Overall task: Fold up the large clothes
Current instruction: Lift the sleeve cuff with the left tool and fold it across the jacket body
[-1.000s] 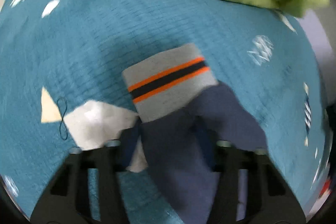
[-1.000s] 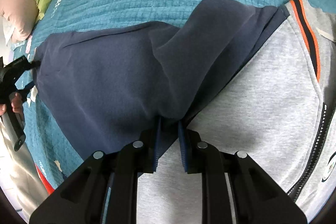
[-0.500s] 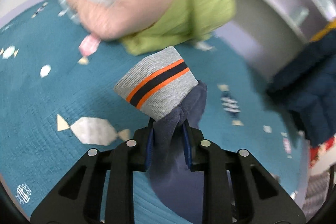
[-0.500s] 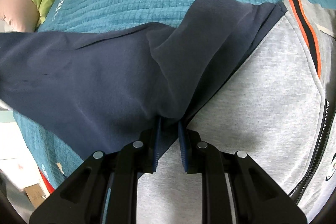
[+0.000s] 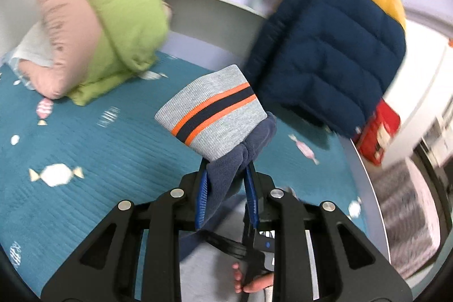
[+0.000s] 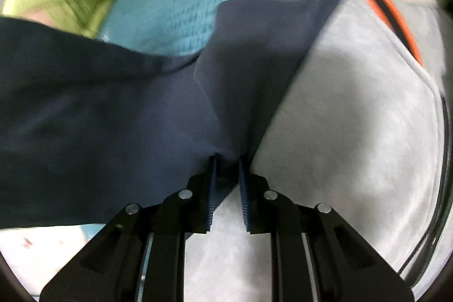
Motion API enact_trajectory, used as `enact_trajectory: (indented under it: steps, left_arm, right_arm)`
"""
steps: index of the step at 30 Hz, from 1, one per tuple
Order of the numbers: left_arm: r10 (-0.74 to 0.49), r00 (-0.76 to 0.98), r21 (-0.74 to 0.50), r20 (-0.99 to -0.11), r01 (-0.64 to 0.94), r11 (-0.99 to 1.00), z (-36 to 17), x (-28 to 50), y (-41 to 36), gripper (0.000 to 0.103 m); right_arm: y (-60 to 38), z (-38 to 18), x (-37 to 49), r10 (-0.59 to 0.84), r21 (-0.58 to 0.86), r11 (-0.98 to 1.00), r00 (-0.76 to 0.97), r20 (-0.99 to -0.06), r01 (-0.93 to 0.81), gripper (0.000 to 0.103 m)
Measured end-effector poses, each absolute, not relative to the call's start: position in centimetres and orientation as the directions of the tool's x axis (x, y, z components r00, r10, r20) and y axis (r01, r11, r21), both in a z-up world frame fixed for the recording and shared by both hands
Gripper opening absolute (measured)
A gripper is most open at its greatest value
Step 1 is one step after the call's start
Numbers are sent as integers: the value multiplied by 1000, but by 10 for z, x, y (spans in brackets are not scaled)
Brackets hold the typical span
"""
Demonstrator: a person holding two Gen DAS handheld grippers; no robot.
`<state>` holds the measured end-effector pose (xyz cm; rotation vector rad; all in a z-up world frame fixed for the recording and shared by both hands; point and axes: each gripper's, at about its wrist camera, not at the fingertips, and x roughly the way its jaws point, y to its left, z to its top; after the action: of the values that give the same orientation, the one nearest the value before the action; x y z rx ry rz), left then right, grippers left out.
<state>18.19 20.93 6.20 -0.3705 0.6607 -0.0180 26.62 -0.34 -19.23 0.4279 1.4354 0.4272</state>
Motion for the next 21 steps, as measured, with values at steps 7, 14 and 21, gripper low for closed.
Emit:
enact_trajectory:
  steps: [7, 14, 21]
  left_arm:
    - [-199, 735, -278, -649, 14, 960, 28, 201, 95, 23]
    - [-261, 607, -254, -751, 99, 962, -45, 223, -1, 23]
    - [-286, 495, -243, -821, 152, 958, -118, 232, -68, 23]
  right_arm:
    - [-123, -151, 228, 482, 517, 853, 273, -833, 73, 17]
    - [-279, -127, 191, 360, 509, 804, 430, -828, 307, 19]
    - [-349, -130, 160, 318, 510, 756, 451, -834, 411, 19]
